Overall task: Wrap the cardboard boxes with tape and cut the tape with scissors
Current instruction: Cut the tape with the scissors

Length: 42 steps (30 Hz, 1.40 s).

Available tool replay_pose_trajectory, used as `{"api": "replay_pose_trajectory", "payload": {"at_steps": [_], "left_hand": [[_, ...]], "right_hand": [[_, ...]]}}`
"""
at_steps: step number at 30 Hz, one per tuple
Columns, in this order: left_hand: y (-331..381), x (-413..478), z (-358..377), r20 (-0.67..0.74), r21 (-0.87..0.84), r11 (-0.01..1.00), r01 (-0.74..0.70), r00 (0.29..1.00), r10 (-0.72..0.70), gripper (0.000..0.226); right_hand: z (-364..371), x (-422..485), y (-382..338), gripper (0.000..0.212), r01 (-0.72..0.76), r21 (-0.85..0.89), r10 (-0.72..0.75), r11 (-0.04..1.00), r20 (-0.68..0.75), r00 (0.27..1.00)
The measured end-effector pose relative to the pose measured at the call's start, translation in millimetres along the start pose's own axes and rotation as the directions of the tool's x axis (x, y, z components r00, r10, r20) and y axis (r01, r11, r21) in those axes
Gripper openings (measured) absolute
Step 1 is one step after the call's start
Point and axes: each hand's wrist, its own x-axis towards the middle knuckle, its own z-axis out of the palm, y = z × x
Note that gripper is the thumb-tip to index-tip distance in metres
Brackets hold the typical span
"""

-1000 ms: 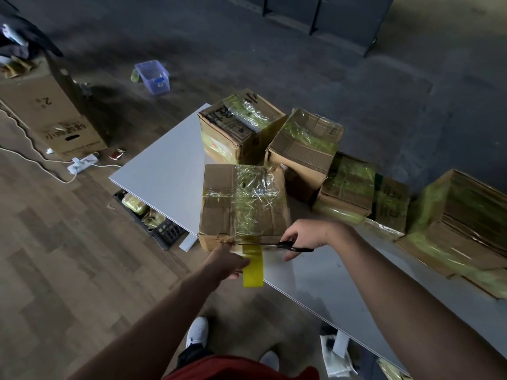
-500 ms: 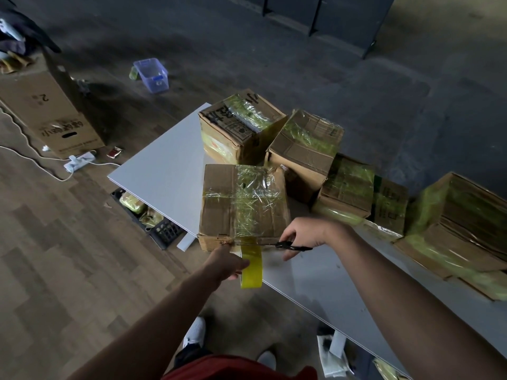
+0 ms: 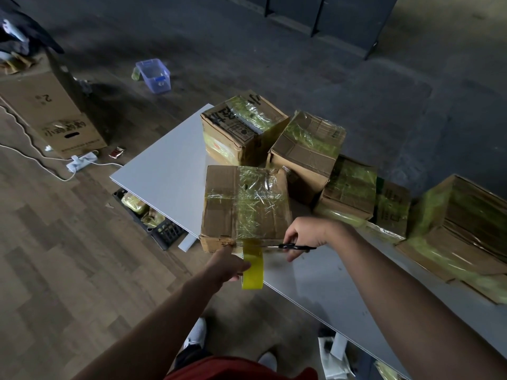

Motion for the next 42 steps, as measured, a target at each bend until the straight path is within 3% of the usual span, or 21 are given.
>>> {"api": "replay_pose_trajectory", "payload": {"at_steps": [11,29,31,33,35,38,42], "left_hand": [[-1.9,3.5,0.0,-0.007,-0.013,1.000,0.014,1.000,-0.014,0.041],[-1.7,3.0,-0.3,0.009,-0.037,0.999,0.019,1.000,-0.019,0.046],[-2.1,3.0,-0.4,0.007,-0.018,1.000,0.017,1.000,-0.016,0.060],[-6.9,2.6,0.5,0.019,-0.040,0.999,-0.005,1.000,0.006,0.088],[-14.1,1.4,1.9,0.013,-0.091,0.995,-0.030,0.999,0.032,0.098],[-20.0,4.3,5.9,-0.039,-0.033,0.999,-0.036,0.999,0.035,0.073],[-11.7,2.0,24.7,0.003,0.032,0.995,-0.099,0.995,0.099,0.029]], "right_hand": [[2.0,3.9,-6.8,0.030,0.004,0.041,-0.004,0.999,-0.006,1.000],[3.9,6.5,-8.0,0.026,0.028,-0.068,-0.028,0.997,-0.009,1.000],[4.9,4.8,-7.2,0.023,0.030,-0.073,-0.030,0.997,0.002,1.000],[5.2,1.4,-6.7,0.022,0.034,-0.056,-0.034,0.998,0.005,0.999],[5.4,-3.5,-4.6,0.022,0.049,0.015,-0.049,0.999,-0.024,0.999],[8.6,-15.2,2.8,0.029,0.021,0.065,-0.019,0.998,-0.029,0.999],[27.2,-33.5,27.1,0.042,-0.051,0.101,0.053,0.994,-0.018,0.998]]}}
